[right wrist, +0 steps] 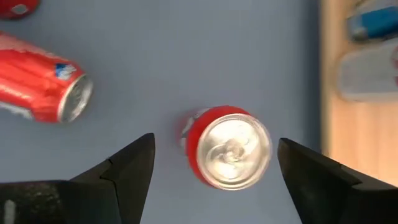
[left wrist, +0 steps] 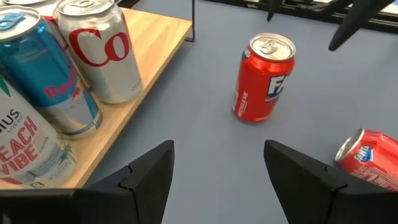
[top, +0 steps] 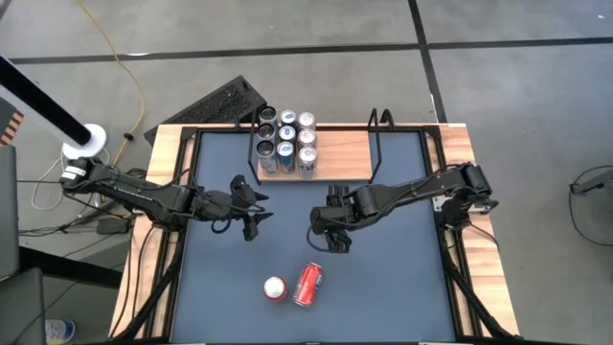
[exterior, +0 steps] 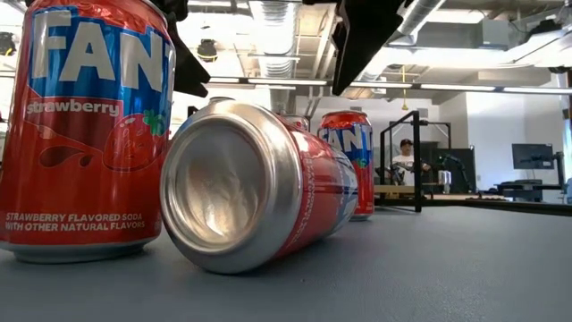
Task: Place canned beverage on shelf
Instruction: Put the top red soda can on the shelf
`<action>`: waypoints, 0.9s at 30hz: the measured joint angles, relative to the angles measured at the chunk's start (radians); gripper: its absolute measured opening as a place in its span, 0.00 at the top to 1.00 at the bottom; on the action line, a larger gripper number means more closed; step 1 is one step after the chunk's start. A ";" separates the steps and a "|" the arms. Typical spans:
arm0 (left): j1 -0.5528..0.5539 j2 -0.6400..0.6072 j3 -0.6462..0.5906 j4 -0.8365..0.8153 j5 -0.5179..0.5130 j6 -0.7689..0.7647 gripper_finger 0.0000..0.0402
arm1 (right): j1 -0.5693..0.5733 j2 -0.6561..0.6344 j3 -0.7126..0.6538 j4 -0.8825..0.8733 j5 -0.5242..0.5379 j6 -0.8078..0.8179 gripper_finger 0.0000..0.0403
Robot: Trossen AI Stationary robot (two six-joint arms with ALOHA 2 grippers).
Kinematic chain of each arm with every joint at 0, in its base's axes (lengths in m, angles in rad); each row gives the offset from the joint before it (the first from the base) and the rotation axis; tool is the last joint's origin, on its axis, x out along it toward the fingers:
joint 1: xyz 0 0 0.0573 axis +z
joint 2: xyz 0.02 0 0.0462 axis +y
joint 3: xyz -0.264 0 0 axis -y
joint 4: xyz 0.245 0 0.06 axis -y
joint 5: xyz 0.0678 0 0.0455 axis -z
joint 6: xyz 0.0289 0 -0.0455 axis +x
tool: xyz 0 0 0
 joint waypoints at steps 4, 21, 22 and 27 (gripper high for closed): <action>0.000 0.000 0.000 0.000 -0.001 -0.002 0.41 | -0.038 0.001 0.000 0.000 -0.117 -0.005 0.18; 0.000 0.000 0.000 -0.019 0.006 -0.045 0.41 | -0.121 0.001 0.000 -0.044 -0.203 0.101 0.03; 0.000 0.000 0.000 -0.022 0.006 -0.041 0.41 | -0.122 0.001 0.000 -0.041 -0.203 0.100 0.04; 0.000 0.000 0.000 -0.038 0.005 -0.038 0.41 | -0.123 0.002 -0.005 -0.027 -0.203 0.099 0.04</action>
